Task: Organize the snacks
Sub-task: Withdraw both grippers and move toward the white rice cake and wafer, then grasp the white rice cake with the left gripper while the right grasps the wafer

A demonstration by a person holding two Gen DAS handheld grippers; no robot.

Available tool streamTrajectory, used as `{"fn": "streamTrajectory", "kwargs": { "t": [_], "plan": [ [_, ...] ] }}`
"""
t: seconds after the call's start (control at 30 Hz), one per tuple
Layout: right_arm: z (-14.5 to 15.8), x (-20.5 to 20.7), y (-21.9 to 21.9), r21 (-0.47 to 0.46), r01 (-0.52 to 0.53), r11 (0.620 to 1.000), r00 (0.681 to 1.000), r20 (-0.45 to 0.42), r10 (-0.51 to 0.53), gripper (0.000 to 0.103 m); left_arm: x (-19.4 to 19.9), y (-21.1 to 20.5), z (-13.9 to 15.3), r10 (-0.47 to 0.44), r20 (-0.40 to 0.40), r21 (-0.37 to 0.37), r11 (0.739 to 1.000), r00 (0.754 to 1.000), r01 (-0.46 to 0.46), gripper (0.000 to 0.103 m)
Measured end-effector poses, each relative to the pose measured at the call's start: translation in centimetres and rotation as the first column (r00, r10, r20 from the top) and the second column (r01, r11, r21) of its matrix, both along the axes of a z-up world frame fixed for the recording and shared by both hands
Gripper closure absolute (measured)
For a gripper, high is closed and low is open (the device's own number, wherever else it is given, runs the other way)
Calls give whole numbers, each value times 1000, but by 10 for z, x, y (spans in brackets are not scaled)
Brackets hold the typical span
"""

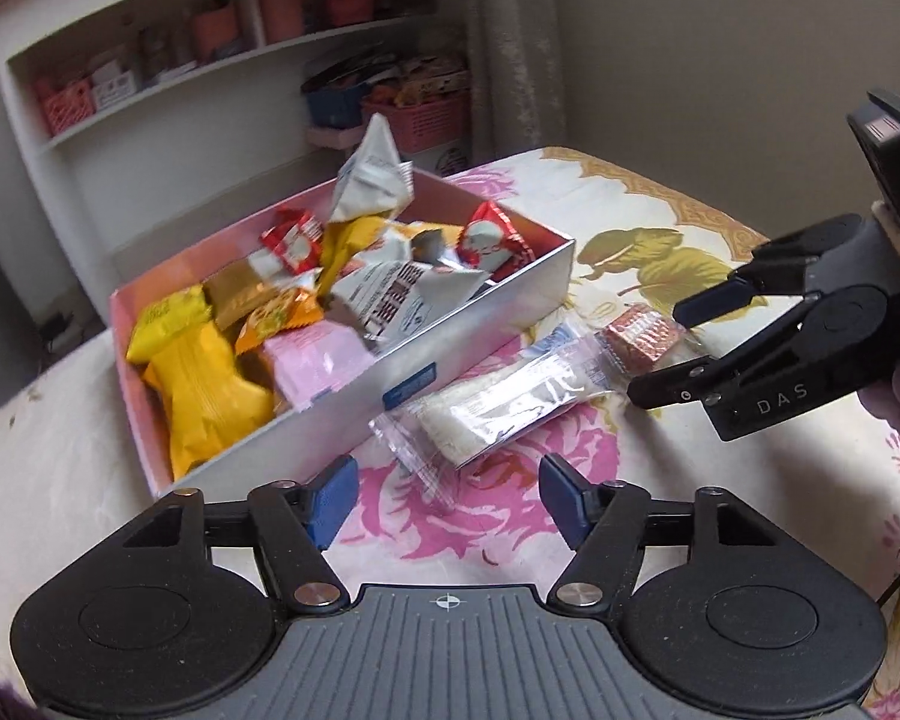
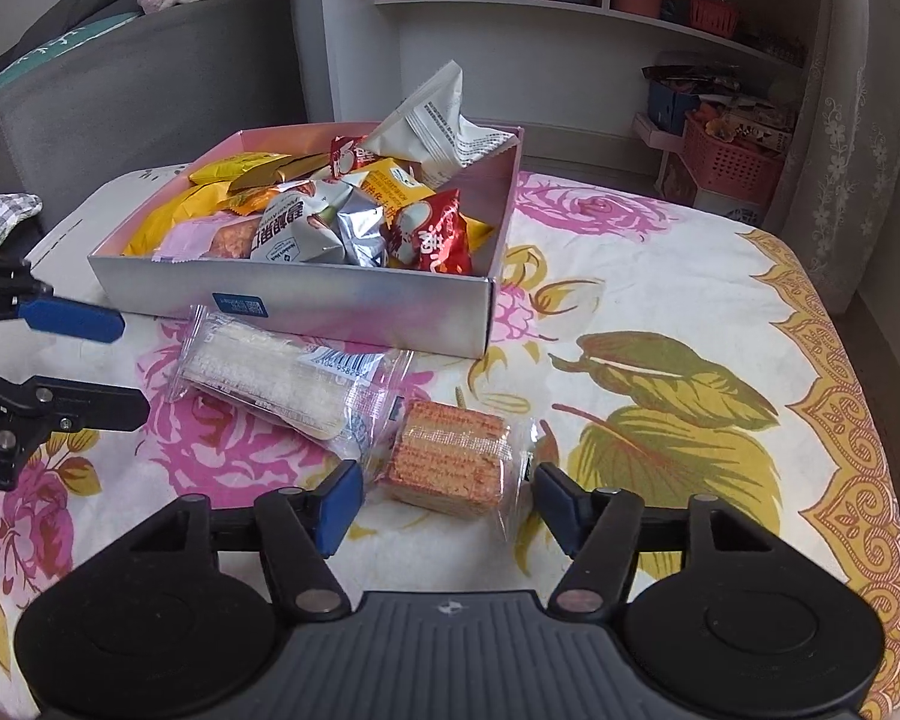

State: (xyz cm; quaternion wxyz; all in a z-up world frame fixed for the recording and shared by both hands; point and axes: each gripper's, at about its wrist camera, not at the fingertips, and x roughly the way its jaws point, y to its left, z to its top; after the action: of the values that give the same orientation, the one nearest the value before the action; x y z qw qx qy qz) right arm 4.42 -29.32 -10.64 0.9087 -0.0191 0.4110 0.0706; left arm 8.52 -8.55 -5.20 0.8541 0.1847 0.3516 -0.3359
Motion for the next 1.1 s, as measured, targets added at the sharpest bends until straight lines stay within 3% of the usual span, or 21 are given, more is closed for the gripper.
{"fn": "streamTrajectory", "kwargs": {
  "t": [0.1,0.23,0.43,0.5,0.6,0.7,0.77,0.8,0.93,1.1],
  "plan": [
    [3,-4,-6,11,1,1000,1000,5,-1,29,2,-17,1,-104,22,46,994,994,103,30],
    [5,-6,-11,27,-17,999,1000,6,17,26,6,-42,-1,-228,37,124,967,973,222,30],
    [6,-6,-13,25,-32,999,999,8,32,25,20,-74,-12,-292,-8,214,934,956,287,30],
    [6,-5,-13,28,-29,999,1000,10,29,25,23,-81,-20,-266,-21,262,929,964,262,31],
    [5,-5,-12,23,-27,999,1000,12,27,22,20,-80,-23,-230,-12,253,941,973,226,36],
    [4,-4,-9,10,-33,999,999,10,33,22,14,-71,-24,-189,-1,231,955,982,184,53],
    [4,-4,-6,2,-38,999,999,9,38,22,12,-63,-24,-116,-11,196,974,993,116,71],
    [4,-4,-5,-3,-38,999,999,9,38,22,11,-59,-24,-79,-20,176,981,997,81,75],
    [6,-1,-2,-11,-18,1000,1000,10,18,22,-3,-45,-25,25,-26,129,991,999,-21,79],
    [5,1,-1,-4,20,1000,1000,1,-20,22,-19,-35,-23,180,-39,158,972,983,-172,78]
  ]
}}
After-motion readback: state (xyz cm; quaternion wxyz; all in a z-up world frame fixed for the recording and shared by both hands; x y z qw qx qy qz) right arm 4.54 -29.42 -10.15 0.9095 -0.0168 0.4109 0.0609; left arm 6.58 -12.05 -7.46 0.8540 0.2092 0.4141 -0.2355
